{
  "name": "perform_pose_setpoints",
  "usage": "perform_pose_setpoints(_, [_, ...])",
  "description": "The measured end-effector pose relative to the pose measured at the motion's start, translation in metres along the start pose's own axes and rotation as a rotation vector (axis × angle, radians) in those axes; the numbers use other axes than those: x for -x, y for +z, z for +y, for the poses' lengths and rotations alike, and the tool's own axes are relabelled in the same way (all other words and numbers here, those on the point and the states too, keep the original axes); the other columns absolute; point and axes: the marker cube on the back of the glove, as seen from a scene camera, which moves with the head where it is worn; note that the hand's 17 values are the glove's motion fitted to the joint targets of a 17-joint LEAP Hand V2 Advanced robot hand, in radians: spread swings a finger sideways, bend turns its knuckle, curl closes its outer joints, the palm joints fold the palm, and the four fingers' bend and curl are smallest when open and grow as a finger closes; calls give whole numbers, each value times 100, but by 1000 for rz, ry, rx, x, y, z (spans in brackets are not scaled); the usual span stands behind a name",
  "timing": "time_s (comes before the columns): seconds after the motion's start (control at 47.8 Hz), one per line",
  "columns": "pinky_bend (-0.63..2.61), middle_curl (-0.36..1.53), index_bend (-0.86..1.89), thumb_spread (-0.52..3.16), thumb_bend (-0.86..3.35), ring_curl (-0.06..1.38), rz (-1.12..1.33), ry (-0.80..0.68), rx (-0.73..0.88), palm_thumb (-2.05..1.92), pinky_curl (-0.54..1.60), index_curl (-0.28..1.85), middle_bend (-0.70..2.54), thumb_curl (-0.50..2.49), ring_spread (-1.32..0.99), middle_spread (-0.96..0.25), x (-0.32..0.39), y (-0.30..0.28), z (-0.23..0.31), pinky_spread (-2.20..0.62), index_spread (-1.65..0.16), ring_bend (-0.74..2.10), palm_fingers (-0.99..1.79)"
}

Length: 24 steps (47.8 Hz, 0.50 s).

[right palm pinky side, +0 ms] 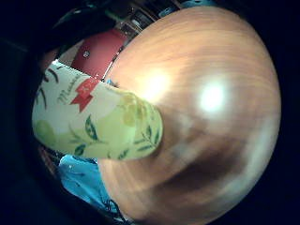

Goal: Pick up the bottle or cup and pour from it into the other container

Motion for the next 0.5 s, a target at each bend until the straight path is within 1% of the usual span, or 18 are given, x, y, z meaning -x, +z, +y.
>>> perform_pose_setpoints(0.021, [80, 36, 5, 82, 0, 32, -4, -1, -11, 68, 29, 13, 33, 39, 13, 11, 0, 2, -1, 24, -36, 69, 29])
perform_pose_setpoints(0.125, [79, 38, 5, 79, 1, 32, -30, -6, -76, 79, 28, 11, 42, 40, 7, 9, 2, 11, -7, 22, -32, 73, 48])
perform_pose_setpoints(0.167, [73, 41, 9, 76, 6, 33, -37, -4, -89, 90, 26, 12, 53, 43, 2, 5, 3, 16, -8, 16, -28, 74, 71])
perform_pose_setpoints(0.209, [68, 42, 17, 74, 8, 32, -32, -5, -89, 96, 25, 15, 54, 46, -2, 4, 4, 20, -9, 11, -23, 72, 84])
perform_pose_setpoints(0.293, [64, 42, 26, 62, 6, 33, -3, -9, -79, 102, 26, 22, 47, 50, -7, 0, 10, 29, -11, 3, -19, 66, 93])
perform_pose_setpoints(0.397, [64, 42, 21, 47, 2, 35, 65, -15, -10, 105, 27, 27, 42, 54, -10, -2, 24, 40, -13, -5, -16, 61, 101])
perform_pose_setpoints(0.502, [61, 43, 17, 38, -1, 36, 191, -47, 75, 107, 29, 30, 39, 57, -12, -3, 38, 57, -11, -10, -14, 56, 105])
